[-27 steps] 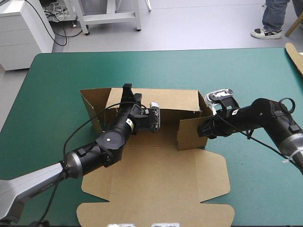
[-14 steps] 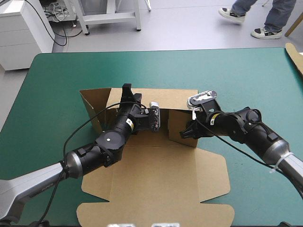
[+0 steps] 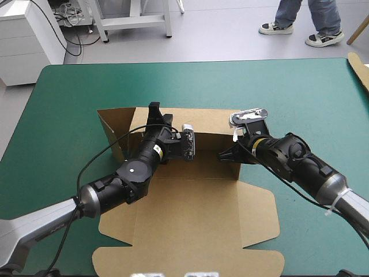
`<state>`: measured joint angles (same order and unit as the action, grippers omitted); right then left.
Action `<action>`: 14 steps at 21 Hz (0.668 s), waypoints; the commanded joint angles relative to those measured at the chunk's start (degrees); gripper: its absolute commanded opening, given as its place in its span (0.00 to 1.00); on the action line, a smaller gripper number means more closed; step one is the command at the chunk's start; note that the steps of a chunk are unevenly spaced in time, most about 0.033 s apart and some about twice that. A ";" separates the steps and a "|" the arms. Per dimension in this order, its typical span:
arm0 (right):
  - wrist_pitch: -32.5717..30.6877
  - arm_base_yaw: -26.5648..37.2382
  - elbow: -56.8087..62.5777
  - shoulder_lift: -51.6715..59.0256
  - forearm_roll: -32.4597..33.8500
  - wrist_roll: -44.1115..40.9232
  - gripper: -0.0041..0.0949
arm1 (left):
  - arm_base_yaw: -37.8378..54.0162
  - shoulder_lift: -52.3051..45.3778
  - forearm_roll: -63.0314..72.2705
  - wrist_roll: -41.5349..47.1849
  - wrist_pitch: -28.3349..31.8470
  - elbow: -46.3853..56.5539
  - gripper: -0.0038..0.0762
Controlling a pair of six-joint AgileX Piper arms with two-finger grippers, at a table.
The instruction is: Fold the box
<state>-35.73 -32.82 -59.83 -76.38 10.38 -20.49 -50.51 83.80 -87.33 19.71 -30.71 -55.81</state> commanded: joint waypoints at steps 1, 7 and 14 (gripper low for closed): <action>1.23 -0.51 -1.46 1.95 0.49 -0.79 0.03 | -0.19 -1.65 0.45 1.05 1.97 -0.76 0.04; 1.33 -0.51 -1.46 1.95 0.49 -0.79 0.02 | -1.16 -1.65 -0.05 0.03 1.72 -0.76 0.05; 3.92 -0.51 -1.46 1.71 0.36 -0.79 0.02 | -1.16 -2.45 0.82 -0.01 0.25 -0.76 0.59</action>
<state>-36.00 -32.89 -59.83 -76.31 11.37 -21.61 -51.08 83.80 -85.83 19.27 -30.30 -55.23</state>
